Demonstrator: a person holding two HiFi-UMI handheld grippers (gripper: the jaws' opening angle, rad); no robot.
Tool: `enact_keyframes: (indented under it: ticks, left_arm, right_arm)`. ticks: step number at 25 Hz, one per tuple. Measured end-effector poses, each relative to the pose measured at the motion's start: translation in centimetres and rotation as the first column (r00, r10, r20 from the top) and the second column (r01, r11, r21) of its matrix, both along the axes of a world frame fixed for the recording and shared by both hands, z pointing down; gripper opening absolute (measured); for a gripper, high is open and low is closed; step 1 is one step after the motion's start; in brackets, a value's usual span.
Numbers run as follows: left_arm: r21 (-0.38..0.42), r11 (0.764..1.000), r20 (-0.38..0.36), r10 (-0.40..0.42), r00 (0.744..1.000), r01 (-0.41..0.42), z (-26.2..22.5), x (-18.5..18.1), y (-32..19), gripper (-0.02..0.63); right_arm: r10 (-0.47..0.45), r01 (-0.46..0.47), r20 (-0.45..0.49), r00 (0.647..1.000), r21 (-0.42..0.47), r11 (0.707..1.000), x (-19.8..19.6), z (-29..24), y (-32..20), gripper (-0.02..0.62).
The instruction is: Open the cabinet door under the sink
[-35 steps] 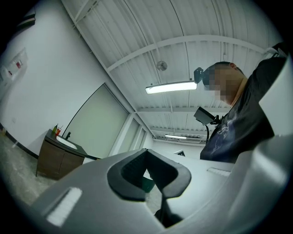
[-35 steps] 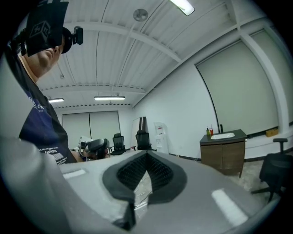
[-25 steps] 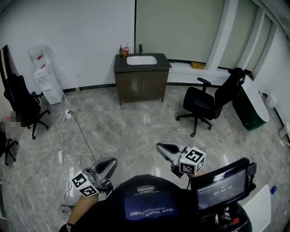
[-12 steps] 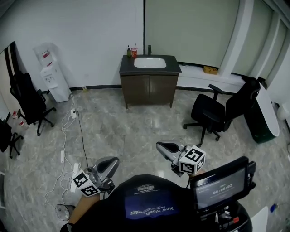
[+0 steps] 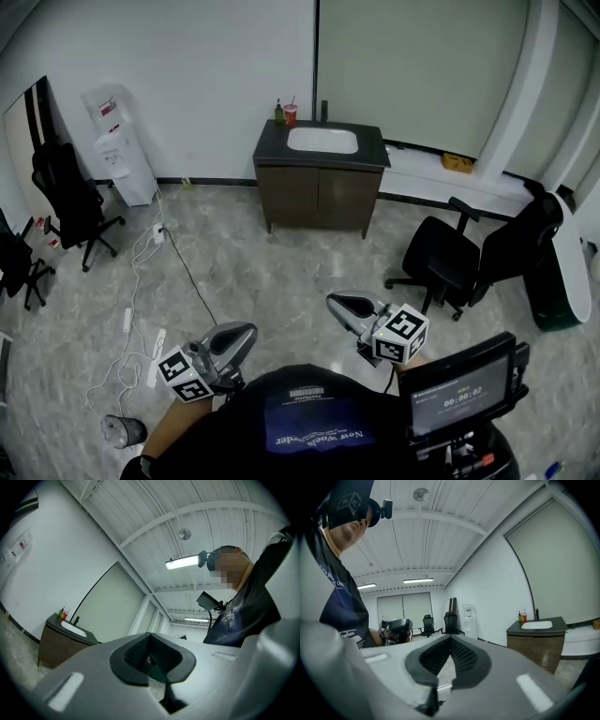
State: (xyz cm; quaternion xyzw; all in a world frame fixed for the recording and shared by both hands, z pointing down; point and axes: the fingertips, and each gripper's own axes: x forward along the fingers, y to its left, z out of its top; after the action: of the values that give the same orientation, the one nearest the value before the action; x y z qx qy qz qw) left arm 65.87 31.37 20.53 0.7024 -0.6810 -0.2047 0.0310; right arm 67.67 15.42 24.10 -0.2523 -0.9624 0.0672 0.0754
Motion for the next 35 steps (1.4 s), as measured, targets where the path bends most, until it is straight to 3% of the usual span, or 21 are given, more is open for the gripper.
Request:
enact_keyframes:
  ticks: [4,9,24,35]
  left_arm:
    - [-0.029,0.999,0.003,0.014,1.0,-0.014,0.8,-1.6,-2.1,0.0]
    - [-0.024,0.998,-0.03,0.051,0.998,-0.052,2.2,-6.2,-4.0,0.0]
    - [-0.032,0.975,0.025,0.22,0.975,-0.219,0.6,-29.2,-5.2,0.0]
    - [-0.032,0.983,-0.031,0.179,0.983,-0.18,2.7,-38.5,-7.2,0.0]
  right_arm:
    - [0.0,0.0,-0.004,1.0,-0.01,1.0,-1.9,0.9,-1.5,0.0]
    - [0.038,-0.038,-0.031,0.999,-0.004,0.999,-5.7,2.3,-3.3,0.001]
    - [0.232,-0.231,-0.022,0.972,0.027,0.973,-25.8,0.1,-4.4,0.001]
    - [0.226,-0.225,-0.062,0.972,0.033,0.974,-34.5,1.9,-7.3,0.0]
